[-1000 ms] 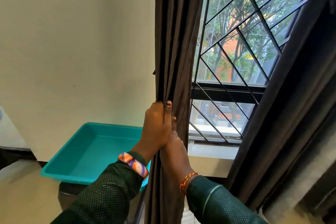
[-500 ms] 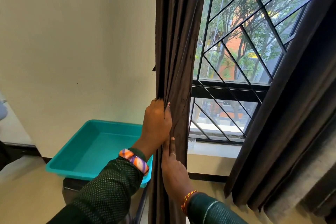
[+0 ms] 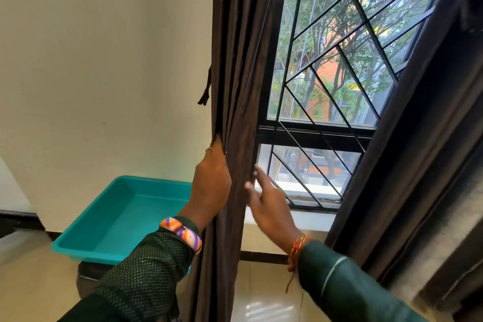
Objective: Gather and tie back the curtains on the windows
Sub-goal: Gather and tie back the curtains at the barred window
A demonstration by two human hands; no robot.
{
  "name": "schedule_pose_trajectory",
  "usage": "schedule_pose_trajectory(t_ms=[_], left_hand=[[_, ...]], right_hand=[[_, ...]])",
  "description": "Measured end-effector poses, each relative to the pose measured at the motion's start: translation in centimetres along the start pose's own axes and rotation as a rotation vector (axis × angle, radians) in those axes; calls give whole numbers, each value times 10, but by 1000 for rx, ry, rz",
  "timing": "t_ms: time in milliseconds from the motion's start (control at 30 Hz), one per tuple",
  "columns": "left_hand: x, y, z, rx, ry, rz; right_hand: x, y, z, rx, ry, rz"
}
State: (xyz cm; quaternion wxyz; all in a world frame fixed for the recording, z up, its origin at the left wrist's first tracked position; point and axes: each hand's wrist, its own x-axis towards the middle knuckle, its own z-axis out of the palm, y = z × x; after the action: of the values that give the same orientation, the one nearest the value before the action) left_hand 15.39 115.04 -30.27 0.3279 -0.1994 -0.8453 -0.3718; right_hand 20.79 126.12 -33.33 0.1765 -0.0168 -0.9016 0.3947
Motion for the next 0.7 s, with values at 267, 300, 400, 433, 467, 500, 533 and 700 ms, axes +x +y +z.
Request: schedule_pose_trajectory(t_ms=[267, 300, 400, 433, 467, 500, 533, 700], left_hand=[[-12, 37, -5, -281, -176, -243], [-13, 40, -5, -290, -209, -239], [-15, 38, -1, -161, -252, -175], [-15, 37, 1, -114, -260, -146], [-15, 38, 1, -81, -266, -129], [-14, 39, 1, -68, -273, -107], [-14, 41, 0, -40, -281, -64], [6, 31, -16, 126, -434, 173]], right_hand=[[49, -82, -39, 226, 87, -61], [50, -87, -40, 215, 98, -47], [54, -94, -43, 128, 161, -2], [56, -95, -46, 105, 179, 8], [59, -96, -48, 87, 195, 15], [61, -96, -50, 72, 207, 10], [62, -95, -53, 51, 215, 13], [63, -83, -69, -91, 205, 20]])
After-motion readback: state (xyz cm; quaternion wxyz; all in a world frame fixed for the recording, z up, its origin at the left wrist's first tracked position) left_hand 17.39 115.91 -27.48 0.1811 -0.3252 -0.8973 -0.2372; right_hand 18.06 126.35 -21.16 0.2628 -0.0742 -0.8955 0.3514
